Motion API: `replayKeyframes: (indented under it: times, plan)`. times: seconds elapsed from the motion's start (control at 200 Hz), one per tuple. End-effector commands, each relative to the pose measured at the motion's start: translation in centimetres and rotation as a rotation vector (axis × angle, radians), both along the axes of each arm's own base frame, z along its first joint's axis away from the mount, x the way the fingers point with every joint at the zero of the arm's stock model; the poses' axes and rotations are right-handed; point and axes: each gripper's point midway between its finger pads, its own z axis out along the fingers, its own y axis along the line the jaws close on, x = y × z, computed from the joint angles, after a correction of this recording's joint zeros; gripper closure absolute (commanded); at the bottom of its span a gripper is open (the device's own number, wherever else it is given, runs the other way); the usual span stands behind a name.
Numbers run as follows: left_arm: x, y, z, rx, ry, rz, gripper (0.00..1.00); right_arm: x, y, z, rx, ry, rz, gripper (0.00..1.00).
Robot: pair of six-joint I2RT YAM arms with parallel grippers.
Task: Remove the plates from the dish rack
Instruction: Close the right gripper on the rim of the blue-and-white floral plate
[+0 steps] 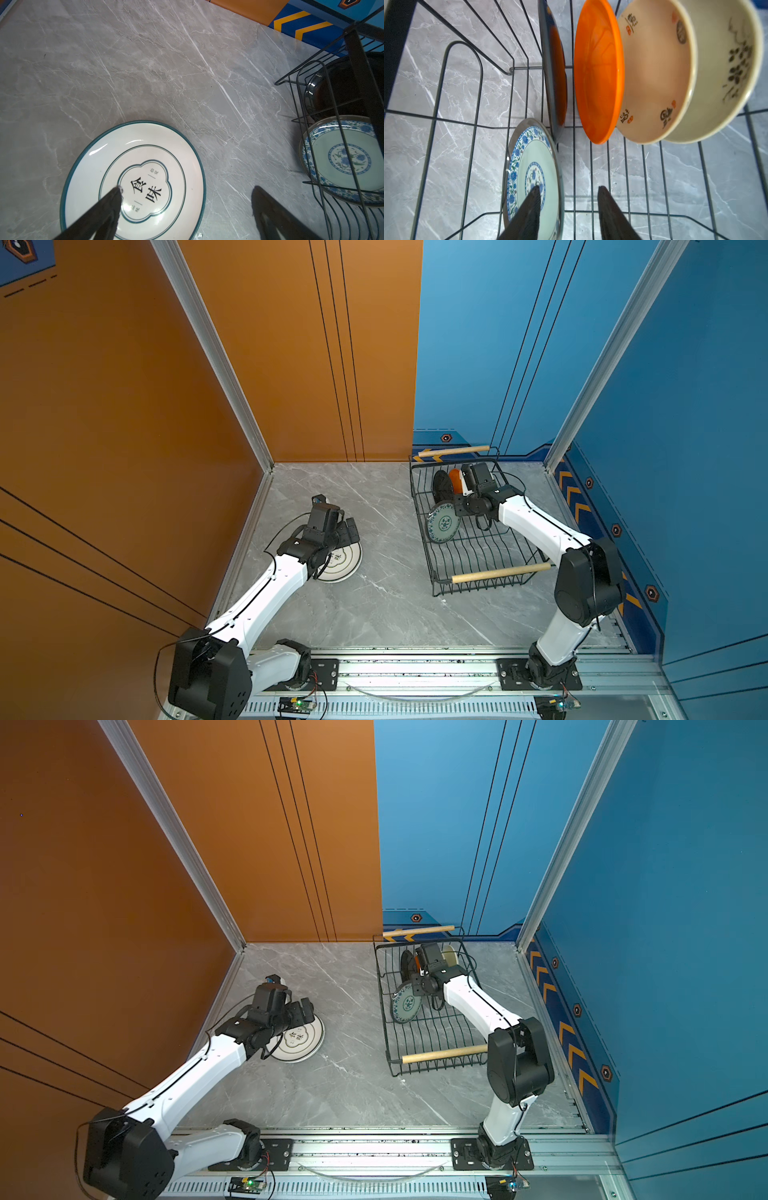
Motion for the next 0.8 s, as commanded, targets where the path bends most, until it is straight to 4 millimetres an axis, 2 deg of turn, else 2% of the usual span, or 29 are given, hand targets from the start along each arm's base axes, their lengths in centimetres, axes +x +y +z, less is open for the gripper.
replayKeyframes:
  times: [0.0,0.305,0.611,0.796]
  plan:
    - [0.2,-0.6,1.1,-0.007,-0.023,-0.030,0.02,-2.4,0.8,-1.1,0.120,0.099,0.010,0.57]
    - [0.2,-0.6,1.5,-0.010,-0.034,-0.035,0.02,-2.8,3.0,-1.3,0.236,0.109,0.042,0.57]
    - [-0.2,-0.4,1.4,-0.009,-0.026,-0.035,0.02,-3.4,3.0,-3.5,0.240,0.140,0.031,0.62]
    - [-0.3,-0.3,1.5,-0.012,-0.026,-0.033,0.02,-3.0,3.2,-4.0,0.250,0.123,0.030,0.66]
